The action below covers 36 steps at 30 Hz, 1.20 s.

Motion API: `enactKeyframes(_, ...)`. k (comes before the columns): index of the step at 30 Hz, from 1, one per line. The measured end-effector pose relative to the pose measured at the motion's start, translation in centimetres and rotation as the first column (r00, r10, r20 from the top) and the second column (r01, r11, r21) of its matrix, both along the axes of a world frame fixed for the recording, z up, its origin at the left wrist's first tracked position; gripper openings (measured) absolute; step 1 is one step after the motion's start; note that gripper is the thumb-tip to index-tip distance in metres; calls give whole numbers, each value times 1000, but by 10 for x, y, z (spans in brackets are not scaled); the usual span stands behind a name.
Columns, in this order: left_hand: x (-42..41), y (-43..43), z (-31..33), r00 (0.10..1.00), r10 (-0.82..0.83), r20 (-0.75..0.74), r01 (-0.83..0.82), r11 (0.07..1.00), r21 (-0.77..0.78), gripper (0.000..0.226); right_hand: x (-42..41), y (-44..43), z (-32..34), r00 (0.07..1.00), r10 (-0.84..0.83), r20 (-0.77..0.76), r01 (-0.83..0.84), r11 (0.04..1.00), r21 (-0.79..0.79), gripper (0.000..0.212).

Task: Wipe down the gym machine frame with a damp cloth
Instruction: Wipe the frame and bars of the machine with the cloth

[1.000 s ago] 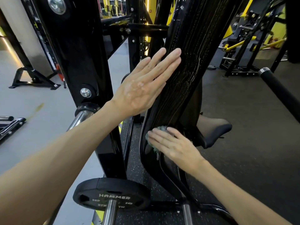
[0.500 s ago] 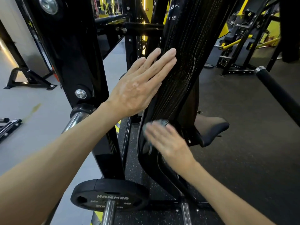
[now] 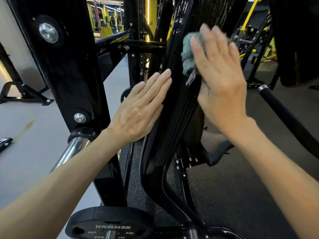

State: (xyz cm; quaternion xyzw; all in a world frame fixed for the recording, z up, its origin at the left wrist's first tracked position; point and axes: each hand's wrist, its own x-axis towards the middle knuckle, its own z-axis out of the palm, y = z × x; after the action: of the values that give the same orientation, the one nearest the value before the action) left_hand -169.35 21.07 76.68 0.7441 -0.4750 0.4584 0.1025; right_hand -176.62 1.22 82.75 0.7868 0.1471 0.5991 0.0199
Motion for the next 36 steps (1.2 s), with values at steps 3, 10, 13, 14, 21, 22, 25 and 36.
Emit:
enactKeyframes(3, -1, -1, 0, 1000, 0, 5, 0, 1000, -9, 58, 6, 5, 19, 997, 20, 75, -25, 997, 67, 49)
enactKeyframes(10, 2, -1, -3, 999, -38, -33, 37, 999, -20, 62, -16, 24, -96, 977, 66, -201, -81, 995, -67, 39)
enactKeyframes(13, 3, -1, -6, 998, -47, -47, 45, 998, -34, 64, -24, 16, -83, 964, 27, -264, -74, 983, -170, 41)
enactKeyframes(14, 3, -1, -6, 998, -47, -41, 45, 998, -47, 62, -24, 15, -69, 968, 18, -252, -64, 982, -177, 42)
enactKeyframes(21, -12, 1, 2, 997, 63, -42, -62, 998, 34, 59, -13, -19, 63, 996, -91, -17, 83, 963, -255, 57)
enactKeyframes(22, -14, 5, 6, 995, 96, -30, -93, 993, 75, 59, -11, -22, 89, 994, -112, 4, 110, 964, -242, 61)
enactKeyframes(25, -22, 11, 29, 988, 153, -11, -149, 977, 155, 57, -9, -27, 161, 988, -144, 52, 151, 972, -182, 60)
enactKeyframes(36, -31, -36, 128, 988, 151, 11, -151, 981, 119, 57, -12, -14, 123, 997, -10, -81, -5, 984, -180, 62)
